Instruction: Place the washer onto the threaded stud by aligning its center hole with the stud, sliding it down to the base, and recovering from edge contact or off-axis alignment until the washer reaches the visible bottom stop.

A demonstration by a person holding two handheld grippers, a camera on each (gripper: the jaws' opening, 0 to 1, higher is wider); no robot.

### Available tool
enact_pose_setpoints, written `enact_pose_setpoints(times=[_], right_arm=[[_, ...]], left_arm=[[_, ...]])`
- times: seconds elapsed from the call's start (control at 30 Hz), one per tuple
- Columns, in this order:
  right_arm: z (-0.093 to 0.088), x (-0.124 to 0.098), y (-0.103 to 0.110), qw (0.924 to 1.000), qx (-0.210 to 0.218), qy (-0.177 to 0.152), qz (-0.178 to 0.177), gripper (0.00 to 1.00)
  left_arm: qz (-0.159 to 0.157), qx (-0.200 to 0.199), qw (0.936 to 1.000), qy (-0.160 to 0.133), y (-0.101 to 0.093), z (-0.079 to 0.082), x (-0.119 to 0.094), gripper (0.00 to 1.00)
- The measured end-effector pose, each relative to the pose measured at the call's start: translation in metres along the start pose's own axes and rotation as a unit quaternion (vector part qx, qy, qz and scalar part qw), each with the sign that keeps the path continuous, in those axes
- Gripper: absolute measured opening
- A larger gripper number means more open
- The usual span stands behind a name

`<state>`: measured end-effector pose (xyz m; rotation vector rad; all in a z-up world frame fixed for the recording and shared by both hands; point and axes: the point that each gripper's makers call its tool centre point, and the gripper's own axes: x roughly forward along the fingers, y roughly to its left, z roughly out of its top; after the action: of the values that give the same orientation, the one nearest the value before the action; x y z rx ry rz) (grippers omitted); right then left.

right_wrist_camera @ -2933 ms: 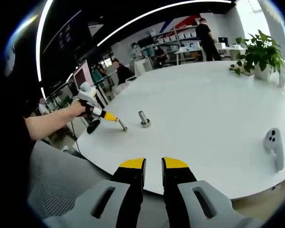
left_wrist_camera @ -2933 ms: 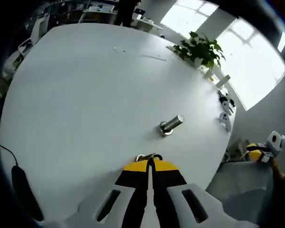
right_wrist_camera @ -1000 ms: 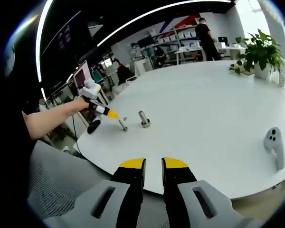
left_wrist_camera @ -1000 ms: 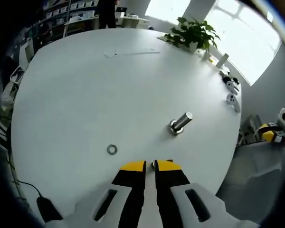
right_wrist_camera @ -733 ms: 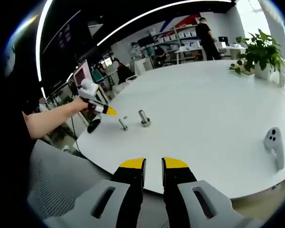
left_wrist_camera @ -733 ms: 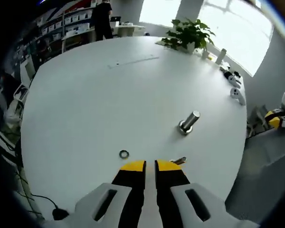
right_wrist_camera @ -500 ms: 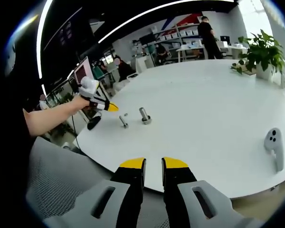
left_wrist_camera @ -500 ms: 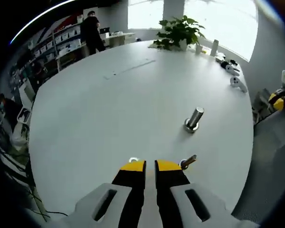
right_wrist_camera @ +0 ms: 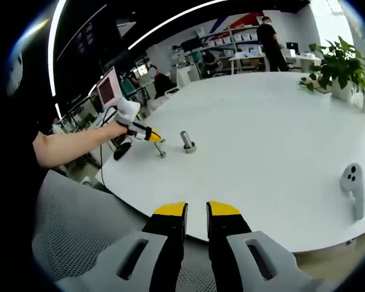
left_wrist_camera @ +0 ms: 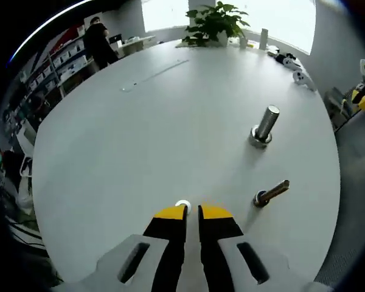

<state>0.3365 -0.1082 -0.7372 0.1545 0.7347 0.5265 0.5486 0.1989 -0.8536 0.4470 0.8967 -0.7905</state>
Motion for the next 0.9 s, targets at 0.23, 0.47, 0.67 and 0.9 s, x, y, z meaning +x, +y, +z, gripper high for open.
enact_pose_setpoints(times=[0.23, 0.47, 0.67, 0.9], right_arm=[[-0.002, 0.001, 0.001, 1.0, 0.001, 0.008, 0.003, 0.15], [-0.003, 0.002, 0.002, 0.9999, 0.001, 0.012, 0.009, 0.15], [-0.003, 0.002, 0.004, 0.9998, -0.001, 0.014, 0.014, 0.15], [-0.002, 0.002, 0.005, 0.9998, -0.001, 0.013, 0.017, 0.15]], left_arm=[[-0.003, 0.001, 0.9999, 0.011, 0.004, -0.004, 0.006, 0.05], [-0.004, 0.001, 0.9999, 0.012, 0.004, -0.005, 0.004, 0.05], [-0.017, 0.037, 0.9991, 0.004, -0.006, 0.001, 0.008, 0.07], [-0.027, 0.017, 0.9993, 0.021, -0.007, -0.001, 0.011, 0.01]])
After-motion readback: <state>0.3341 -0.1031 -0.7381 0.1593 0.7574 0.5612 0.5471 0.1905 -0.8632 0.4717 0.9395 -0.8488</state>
